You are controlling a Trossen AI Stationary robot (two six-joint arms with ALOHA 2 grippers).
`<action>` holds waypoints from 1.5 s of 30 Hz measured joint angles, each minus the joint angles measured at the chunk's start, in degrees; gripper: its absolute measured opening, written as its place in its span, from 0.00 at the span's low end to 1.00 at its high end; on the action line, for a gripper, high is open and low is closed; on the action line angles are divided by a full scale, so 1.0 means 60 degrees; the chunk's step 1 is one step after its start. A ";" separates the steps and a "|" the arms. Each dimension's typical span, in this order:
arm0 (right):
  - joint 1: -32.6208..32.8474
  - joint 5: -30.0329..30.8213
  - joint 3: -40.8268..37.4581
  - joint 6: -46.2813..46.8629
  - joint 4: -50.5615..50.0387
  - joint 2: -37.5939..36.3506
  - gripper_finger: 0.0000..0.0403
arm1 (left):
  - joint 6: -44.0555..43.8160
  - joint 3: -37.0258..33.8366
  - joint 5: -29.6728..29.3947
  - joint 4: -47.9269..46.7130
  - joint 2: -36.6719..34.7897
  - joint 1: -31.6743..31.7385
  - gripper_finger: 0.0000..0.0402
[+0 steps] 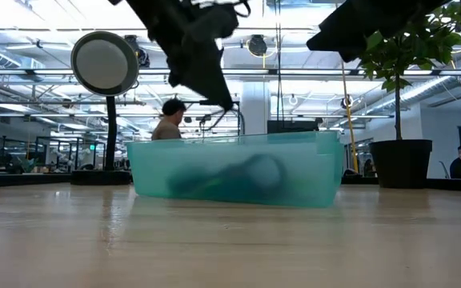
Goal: Pick and place rubber bands into bin
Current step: Put the purple rubber band into the green bin, then adjust the green bin
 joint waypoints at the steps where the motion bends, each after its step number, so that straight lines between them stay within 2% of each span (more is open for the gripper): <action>1: 0.0038 0.0004 0.0000 0.0000 -0.0005 0.0001 0.42 | -0.0005 0.0000 0.0004 -0.0039 0.0112 0.0039 0.01; 8: 0.0087 0.0391 0.0000 0.0154 -0.0006 0.0004 0.42 | 0.0043 0.0000 0.0212 -0.0404 0.0680 0.0193 0.01; 14: 0.0087 0.0494 0.0000 0.0238 -0.0082 0.0004 0.42 | -0.0067 0.0000 0.0463 -0.0483 0.1102 0.0236 0.05; 26: 0.0087 0.0494 0.0000 0.0217 -0.0083 0.0004 0.42 | -0.0280 0.0000 0.0469 -0.0483 0.1097 0.0236 0.06; 32: 0.0087 0.0494 0.0000 0.0216 -0.0083 0.0004 0.42 | -0.0194 0.0000 0.1004 -0.0500 0.1093 0.0247 0.08; 35: 0.0087 0.0494 0.0000 0.0216 -0.0086 0.0004 0.42 | -0.0004 0.0000 0.1206 -0.0499 0.1093 0.0247 0.16; 41: 0.0084 0.0494 0.0000 0.0213 -0.0086 0.0004 0.42 | 0.0350 0.0000 0.1216 -0.0537 0.1082 0.0270 0.41; 45: 0.0084 0.0498 0.0000 0.0216 -0.0087 0.0004 0.42 | 0.0967 0.0000 0.1422 -0.0662 0.0548 0.0293 0.52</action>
